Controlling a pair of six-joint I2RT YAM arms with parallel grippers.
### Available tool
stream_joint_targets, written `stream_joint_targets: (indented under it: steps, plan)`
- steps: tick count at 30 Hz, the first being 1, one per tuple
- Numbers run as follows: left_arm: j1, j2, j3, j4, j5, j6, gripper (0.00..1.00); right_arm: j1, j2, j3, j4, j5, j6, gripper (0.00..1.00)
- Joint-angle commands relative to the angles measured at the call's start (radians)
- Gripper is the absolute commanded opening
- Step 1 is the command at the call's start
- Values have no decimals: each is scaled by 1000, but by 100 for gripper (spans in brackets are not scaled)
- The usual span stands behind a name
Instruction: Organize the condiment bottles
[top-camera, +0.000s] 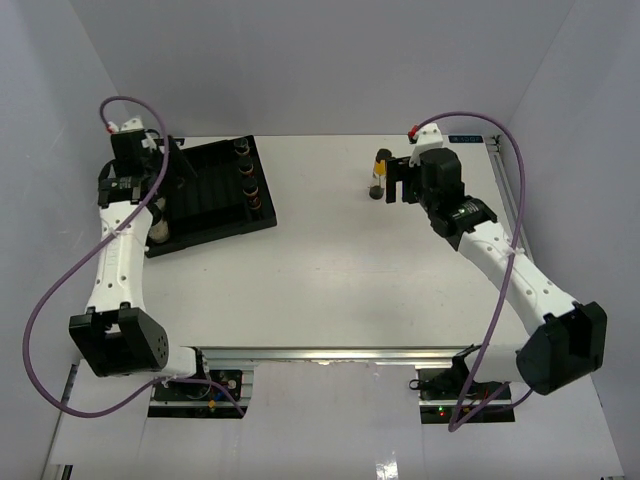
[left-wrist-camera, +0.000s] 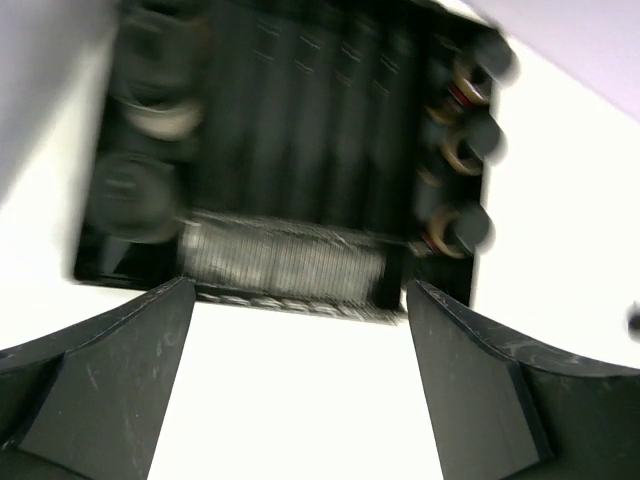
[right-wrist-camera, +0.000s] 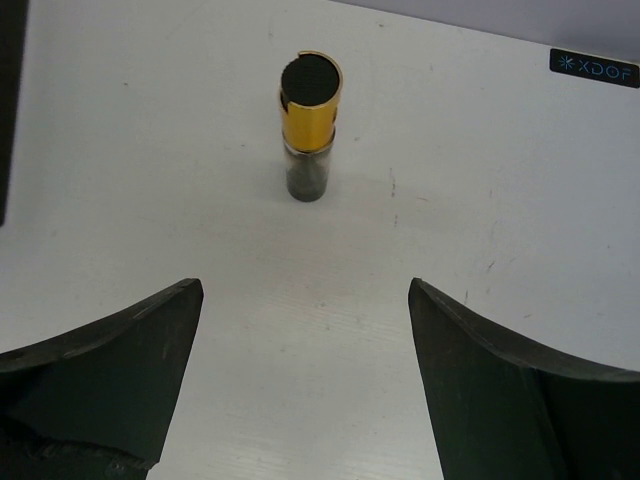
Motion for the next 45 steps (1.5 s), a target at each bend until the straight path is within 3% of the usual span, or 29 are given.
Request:
stream_joint_targets:
  steps: [1, 4, 12, 28, 39, 45]
  plan:
    - [-173, -64, -81, -35, 10, 36, 98, -47, 101, 81, 116, -37, -47, 90]
    - [-241, -147, -182, 17, 72, 45, 98, -62, 188, 141, 140, -50, -87, 90]
    - [-289, -302, -309, 74, 287, 34, 98, -95, 366, 233, 222, -114, -149, 89]
    - [-294, -391, -504, 190, 353, -25, 98, -112, 656, 463, 226, -124, -220, 88]
    - [-294, -358, -520, 247, 372, -48, 98, -121, 710, 493, 205, -147, -205, 80]
    - [-295, -347, -526, 248, 354, -41, 98, -121, 698, 466, 184, -151, -198, 68]
